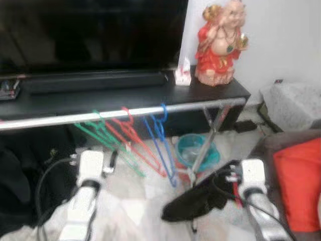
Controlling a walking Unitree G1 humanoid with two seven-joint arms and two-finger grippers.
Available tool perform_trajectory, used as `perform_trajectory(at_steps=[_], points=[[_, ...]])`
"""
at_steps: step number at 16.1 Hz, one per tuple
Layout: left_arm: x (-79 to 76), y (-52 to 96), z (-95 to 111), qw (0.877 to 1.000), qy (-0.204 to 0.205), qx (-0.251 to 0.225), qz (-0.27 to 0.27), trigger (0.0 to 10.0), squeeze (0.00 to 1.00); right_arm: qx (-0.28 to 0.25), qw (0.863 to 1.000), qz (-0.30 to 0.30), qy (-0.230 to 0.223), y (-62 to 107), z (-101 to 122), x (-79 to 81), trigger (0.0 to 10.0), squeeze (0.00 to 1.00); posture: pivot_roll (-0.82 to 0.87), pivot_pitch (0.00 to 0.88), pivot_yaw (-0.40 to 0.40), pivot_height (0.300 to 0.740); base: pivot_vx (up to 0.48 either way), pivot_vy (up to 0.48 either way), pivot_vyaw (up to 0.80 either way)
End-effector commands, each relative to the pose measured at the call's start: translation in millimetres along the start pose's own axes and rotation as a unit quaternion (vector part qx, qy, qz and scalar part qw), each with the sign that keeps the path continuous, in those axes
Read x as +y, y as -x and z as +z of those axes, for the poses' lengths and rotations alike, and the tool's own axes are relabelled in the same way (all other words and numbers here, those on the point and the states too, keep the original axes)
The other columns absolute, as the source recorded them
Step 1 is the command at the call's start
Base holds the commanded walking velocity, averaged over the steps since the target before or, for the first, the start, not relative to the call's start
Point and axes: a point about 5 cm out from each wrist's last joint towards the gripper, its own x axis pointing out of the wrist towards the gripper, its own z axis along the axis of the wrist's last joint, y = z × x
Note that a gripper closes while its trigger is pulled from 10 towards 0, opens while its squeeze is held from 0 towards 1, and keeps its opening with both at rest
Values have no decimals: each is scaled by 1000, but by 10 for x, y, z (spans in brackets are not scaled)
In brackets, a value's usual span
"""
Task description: Hang hanger
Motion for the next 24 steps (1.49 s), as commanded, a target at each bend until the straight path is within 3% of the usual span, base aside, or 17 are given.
perform_trajectory(at_steps=[1, 5, 8, 11, 13, 20, 21, 22, 24], points=[[-41, -22, 36, 1000, 6, -3, 0, 10000, 0, -8, 1000, -12, 1, -7, 36, -89, 10000, 0, 113, 0, -59, 740, 0, 0, 0], [23, -70, 93, 1000, -5, 3, 24, 10000, 0, -5, 1000, -9, 1, -5, 26, -96, 10000, 0, 116, 0, -64, 740, 0, 0, 0], [199, -159, 203, 995, -8, 10, 98, 10000, 0, -6, 1000, -3, 0, -11, 35, -87, 10000, 0, 115, 0, -68, 740, 0, 0, 0], [285, -229, 348, 991, -12, 7, 132, 10000, 0, -5, 1000, 2, 0, -12, 34, -80, 10000, 0, 112, 0, -69, 740, 0, 0, 0], [284, -275, 429, 991, -2, 9, 136, 10000, 0, -3, 1000, 7, 0, -14, 33, -72, 10000, 0, 113, 0, -70, 740, 0, 0, 0], [334, -413, 560, 985, 55, 92, 133, 10000, 0, -2, 1000, 18, -3, -31, 44, -31, 10000, 0, 112, 0, -67, 740, 0, 0, 0], [301, -428, 551, 984, 68, 129, 104, 10000, 733, -2, 1000, 23, -3, -32, 43, -20, 10000, 0, 112, 0, -67, 740, 0, 0, 0], [262, -424, 547, 983, 78, 144, 86, 10000, 1000, -1, 1000, 24, -4, -33, 42, -20, 10000, 0, 112, 0, -67, 740, 0, 0, 0], [225, -419, 570, 983, 74, 154, 74, 10000, 1000, -1, 1000, 25, -4, -35, 42, -24, 10000, 0, 109, 0, -67, 740, 0, 0, 0]])
